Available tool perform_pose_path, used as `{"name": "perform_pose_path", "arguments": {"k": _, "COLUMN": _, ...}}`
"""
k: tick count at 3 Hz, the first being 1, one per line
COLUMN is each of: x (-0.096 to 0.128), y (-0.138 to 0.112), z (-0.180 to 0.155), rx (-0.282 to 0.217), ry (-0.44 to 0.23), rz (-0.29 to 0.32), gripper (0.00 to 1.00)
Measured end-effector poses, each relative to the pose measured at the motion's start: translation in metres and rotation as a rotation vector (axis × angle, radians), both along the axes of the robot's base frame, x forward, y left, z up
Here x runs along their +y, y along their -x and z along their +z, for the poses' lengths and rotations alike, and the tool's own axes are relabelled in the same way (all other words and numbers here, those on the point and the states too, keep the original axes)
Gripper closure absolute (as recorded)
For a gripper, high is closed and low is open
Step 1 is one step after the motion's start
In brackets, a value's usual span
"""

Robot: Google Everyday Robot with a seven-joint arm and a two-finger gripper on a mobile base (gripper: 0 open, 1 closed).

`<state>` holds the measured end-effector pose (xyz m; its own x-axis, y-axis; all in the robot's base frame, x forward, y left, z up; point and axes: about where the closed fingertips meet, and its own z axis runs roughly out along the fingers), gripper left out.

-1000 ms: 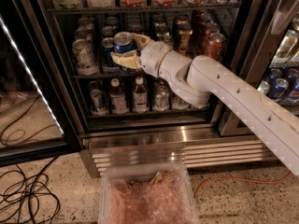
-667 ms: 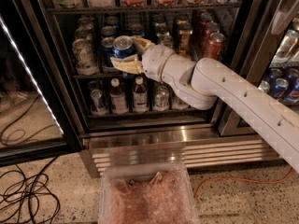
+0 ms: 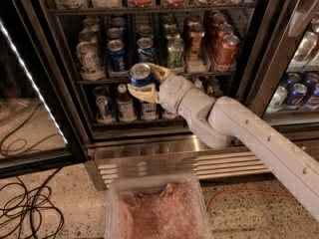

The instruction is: Pick pepsi can from middle shelf of fridge

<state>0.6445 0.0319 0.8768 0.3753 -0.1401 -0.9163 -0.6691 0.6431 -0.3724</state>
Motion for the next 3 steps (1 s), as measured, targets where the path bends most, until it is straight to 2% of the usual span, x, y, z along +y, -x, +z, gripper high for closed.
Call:
{"name": "perform_pose_path", "arguments": {"k": 1, "x": 0.014, "y": 0.005, "z": 0.013, "rx": -0.015, "ry": -0.07, "rz": 0.025, "gripper": 1.0}}
{"name": "perform_pose_path", "arguments": {"k": 2, "x": 0.017, "y": 0.009, "z": 0.012, "rx": -0.002, "ry": -0.062, "rz": 0.037, "gripper": 1.0}}
{"name": "perform_pose_path", "arguments": {"k": 3, "x": 0.019, "y": 0.032, "z": 0.004, "rx": 0.04, "ry": -0.064, "rz": 0.033, "gripper": 1.0}}
